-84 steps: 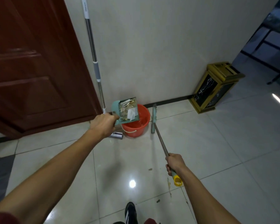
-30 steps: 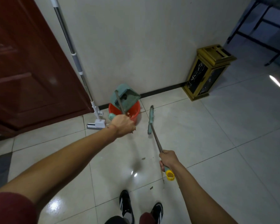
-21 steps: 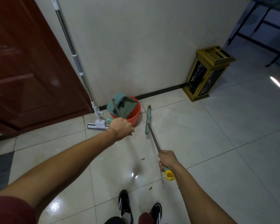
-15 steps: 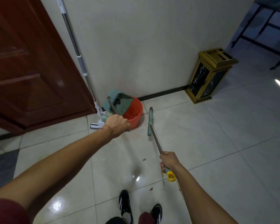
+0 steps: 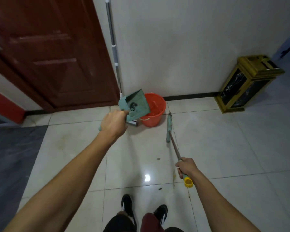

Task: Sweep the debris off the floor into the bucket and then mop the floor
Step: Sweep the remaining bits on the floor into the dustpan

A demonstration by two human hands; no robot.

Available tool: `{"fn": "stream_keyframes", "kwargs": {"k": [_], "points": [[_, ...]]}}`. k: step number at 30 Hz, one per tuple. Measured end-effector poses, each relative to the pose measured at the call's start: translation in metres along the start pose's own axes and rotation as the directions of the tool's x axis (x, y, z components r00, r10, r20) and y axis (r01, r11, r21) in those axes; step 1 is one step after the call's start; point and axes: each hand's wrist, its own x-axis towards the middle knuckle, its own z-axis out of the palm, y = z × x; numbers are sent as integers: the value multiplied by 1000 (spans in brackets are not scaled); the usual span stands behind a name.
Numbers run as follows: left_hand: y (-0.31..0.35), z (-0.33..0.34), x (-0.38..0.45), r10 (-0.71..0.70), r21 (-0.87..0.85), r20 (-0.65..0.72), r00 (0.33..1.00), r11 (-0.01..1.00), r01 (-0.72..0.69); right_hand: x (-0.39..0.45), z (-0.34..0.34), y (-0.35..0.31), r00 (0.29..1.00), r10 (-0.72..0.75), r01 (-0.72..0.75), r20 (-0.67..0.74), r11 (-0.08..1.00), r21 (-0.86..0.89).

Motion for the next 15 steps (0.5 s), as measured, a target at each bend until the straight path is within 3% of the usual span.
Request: {"fn": "stream_keyframes", "kwargs": {"k": [7,15], "points": [[-51,20,-71,-216,-123,-36,976,970,210,-10,31,15,1000,13,-11,14,992,-129],[-88,63,-152,-308,-196,54,950,929,313,-37,69,49,995,88,-83,42,991,-106]]}}
